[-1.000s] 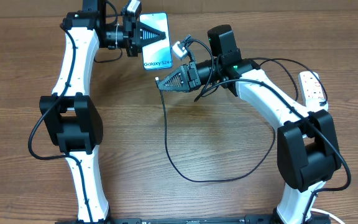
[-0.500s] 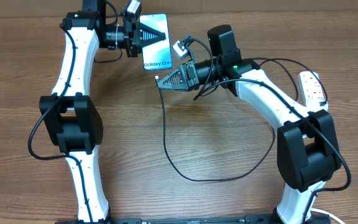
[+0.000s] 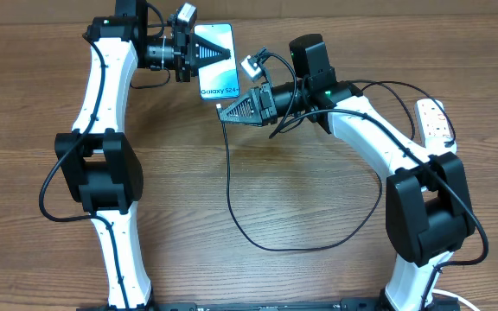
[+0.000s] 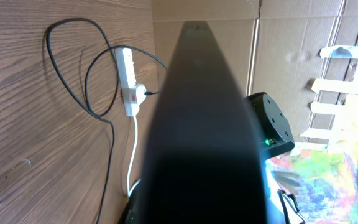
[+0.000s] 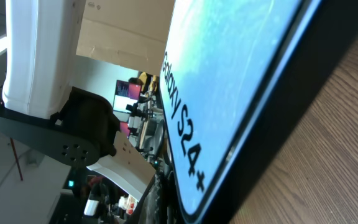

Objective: Plug charger to phone and switch on socket

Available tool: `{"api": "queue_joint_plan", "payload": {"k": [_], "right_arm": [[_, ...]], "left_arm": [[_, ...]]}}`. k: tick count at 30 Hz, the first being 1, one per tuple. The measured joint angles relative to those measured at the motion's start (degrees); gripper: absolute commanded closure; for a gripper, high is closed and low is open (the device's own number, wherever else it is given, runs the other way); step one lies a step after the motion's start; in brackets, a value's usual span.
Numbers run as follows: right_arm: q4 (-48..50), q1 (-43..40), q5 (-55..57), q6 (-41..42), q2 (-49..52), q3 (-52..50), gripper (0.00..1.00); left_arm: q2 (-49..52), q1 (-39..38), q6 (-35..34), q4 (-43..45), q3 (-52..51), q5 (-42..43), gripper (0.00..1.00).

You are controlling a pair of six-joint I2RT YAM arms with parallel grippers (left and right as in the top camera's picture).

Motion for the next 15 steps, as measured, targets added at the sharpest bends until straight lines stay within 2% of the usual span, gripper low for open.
{"api": "queue_joint_plan", "payload": {"k": [15], "right_arm": [[0.0,-1.5,0.3,0.0,0.0,0.0,0.96]], "left_arm": [[0.0,0.0,0.0,-0.6,0.0,0.0,0.96]]}}
